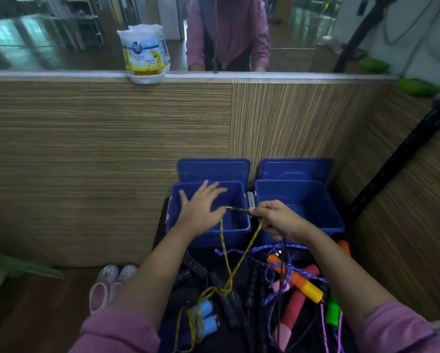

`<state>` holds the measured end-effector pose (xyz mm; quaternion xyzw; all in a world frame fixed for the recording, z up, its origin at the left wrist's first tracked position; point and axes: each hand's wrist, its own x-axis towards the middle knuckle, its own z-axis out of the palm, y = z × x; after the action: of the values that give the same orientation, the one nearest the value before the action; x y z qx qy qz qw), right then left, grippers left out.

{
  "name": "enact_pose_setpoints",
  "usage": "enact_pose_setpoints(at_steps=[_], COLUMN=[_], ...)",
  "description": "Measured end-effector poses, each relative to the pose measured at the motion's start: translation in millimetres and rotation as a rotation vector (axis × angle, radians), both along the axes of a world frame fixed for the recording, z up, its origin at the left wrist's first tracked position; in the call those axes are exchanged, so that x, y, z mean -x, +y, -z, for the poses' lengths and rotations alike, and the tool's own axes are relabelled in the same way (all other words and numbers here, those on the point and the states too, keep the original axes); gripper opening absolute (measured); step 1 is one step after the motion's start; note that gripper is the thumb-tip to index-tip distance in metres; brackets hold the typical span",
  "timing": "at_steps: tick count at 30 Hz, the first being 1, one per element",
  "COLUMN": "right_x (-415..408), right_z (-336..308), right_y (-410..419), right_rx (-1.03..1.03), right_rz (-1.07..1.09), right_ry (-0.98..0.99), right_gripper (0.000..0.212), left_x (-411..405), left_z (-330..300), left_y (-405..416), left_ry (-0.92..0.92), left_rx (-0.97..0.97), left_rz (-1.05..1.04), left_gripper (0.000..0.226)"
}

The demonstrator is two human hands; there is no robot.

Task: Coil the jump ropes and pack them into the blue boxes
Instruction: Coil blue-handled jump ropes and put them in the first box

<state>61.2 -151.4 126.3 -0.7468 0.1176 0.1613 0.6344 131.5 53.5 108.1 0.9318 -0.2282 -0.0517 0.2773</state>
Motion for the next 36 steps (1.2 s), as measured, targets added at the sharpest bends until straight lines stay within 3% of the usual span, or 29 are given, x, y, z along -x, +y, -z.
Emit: enact_pose_setpoints(at_steps=[3, 6, 11, 14, 19, 26, 32, 36], right_x=[-1, -5, -6, -6, -2, 23, 19, 14], right_z=[-8, -20, -28, -29, -25, 9, -7, -33], right_y=[1, -1, 2, 5, 5, -8, 3, 17], right_rx=[0.055, 0.123, 0.214, 0.170, 0.093, -0.027, -0.138, 0.048], right_rz=[-0.019, -0.038, -0.028, -0.017, -0.008, -0.006, 0.001, -0.034], right_ry=[-0.029, -0.057, -0.081, -0.089, -0.095, 0.027, 0.031, -0.055], right_gripper=[0.037, 0.036, 0.035, 0.035, 0.035, 0.031, 0.037, 0.034], left_x=[8, 14, 16, 12, 9, -8, -6, -7], left_z=[-12, -8, -2, -12, -25, -18, 10, 10], left_y=[-19, -25, -24, -19, -13, 15, 31, 37], left_ry=[-0.035, -0.107, -0.299, -0.360, -0.427, -0.350, -0.213, -0.216], left_rx=[0.183, 0.219, 0.244, 0.238, 0.269, 0.247, 0.232, 0.255], left_rz=[0.229, 0.315, 0.206, 0.154, 0.017, -0.331, -0.469, -0.505], left_gripper=[0.035, 0.025, 0.023, 0.027, 0.013, 0.012, 0.015, 0.015])
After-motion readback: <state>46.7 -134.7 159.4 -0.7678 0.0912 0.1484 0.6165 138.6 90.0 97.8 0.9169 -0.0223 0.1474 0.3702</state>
